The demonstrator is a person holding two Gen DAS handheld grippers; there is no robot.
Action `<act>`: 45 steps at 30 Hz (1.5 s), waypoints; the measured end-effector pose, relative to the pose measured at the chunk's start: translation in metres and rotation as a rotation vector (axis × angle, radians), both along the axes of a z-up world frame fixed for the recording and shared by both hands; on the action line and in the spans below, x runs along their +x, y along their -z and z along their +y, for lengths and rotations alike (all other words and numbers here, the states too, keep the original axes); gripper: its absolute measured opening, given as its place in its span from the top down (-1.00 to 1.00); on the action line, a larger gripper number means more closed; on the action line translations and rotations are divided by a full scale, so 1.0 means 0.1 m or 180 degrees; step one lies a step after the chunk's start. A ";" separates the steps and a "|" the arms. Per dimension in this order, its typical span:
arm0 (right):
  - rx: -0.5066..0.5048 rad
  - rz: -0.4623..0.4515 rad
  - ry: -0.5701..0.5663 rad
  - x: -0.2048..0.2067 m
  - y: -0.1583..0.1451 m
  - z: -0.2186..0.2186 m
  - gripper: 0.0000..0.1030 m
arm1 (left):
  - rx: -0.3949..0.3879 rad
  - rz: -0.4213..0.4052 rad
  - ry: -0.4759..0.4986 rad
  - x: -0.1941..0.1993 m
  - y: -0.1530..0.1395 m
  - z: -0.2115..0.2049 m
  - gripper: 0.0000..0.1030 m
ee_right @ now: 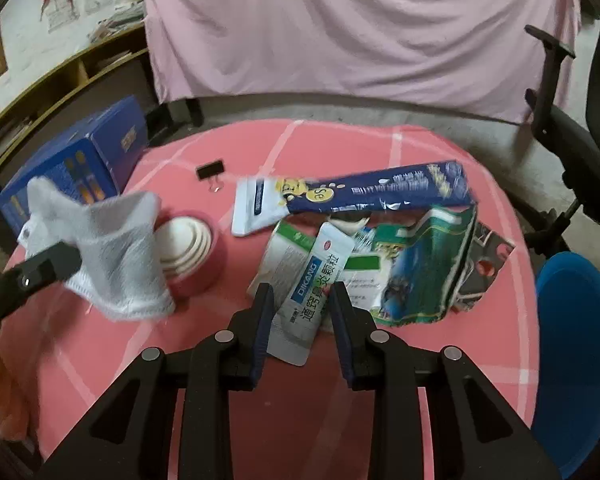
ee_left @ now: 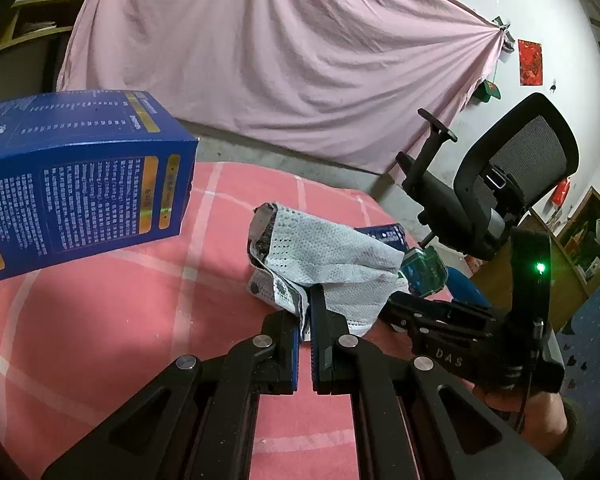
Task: Collect trash
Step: 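Grasp the grey face mask with the left tool while the right tool grasps the toothpaste tube, then lift the mask and toothpaste tube and carry them over the blue bucket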
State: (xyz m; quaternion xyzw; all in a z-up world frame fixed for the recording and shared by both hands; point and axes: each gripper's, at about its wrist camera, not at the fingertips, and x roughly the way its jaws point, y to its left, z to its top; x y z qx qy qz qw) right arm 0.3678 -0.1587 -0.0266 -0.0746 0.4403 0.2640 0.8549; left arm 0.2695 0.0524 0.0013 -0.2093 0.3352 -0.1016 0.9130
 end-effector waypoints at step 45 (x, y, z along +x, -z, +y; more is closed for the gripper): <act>0.1263 -0.2421 0.0314 -1.23 -1.13 -1.11 0.72 | 0.0984 -0.1739 0.0258 -0.64 -0.70 -1.47 0.99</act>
